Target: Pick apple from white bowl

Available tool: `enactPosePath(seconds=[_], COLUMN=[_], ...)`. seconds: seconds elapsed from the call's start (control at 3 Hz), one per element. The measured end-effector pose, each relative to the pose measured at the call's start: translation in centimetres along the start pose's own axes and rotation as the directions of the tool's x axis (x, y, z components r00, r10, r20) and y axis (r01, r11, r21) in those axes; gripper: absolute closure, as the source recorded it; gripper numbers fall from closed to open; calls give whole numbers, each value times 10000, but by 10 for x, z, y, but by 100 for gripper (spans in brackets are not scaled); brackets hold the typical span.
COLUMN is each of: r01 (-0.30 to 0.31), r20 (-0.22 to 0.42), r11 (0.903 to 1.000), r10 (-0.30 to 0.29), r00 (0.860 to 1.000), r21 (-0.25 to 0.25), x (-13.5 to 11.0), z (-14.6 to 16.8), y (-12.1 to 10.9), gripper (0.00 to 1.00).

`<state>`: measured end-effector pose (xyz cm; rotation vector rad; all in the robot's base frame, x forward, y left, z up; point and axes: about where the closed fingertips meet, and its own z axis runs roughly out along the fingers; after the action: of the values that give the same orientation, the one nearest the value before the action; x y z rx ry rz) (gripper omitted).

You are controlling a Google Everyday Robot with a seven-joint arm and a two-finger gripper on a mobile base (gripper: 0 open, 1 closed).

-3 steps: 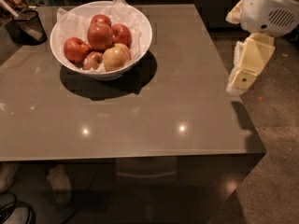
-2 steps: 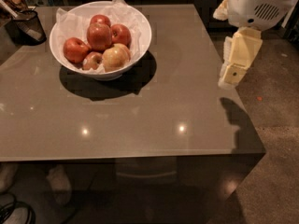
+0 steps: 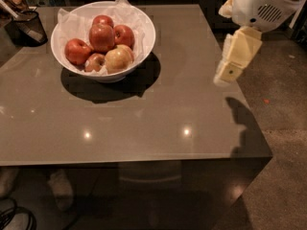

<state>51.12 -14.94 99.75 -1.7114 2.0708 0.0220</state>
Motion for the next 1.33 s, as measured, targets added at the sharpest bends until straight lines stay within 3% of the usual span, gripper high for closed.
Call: enactPosePath(seconds=[0.33, 0.67, 1.0, 1.33], r01=[-984, -836, -746, -772], r20=[1567, 2810, 2924, 3417], r11=[9944, 9962, 9970, 9960], r10=[911, 740, 660, 575], r00=[9834, 9568, 9540, 9381], r21=[394, 223, 184, 443], x=[-22, -44, -47, -65], z=[12, 19, 19, 32], y=[-30, -46, -46, -53], gripper=[0, 0, 0, 0])
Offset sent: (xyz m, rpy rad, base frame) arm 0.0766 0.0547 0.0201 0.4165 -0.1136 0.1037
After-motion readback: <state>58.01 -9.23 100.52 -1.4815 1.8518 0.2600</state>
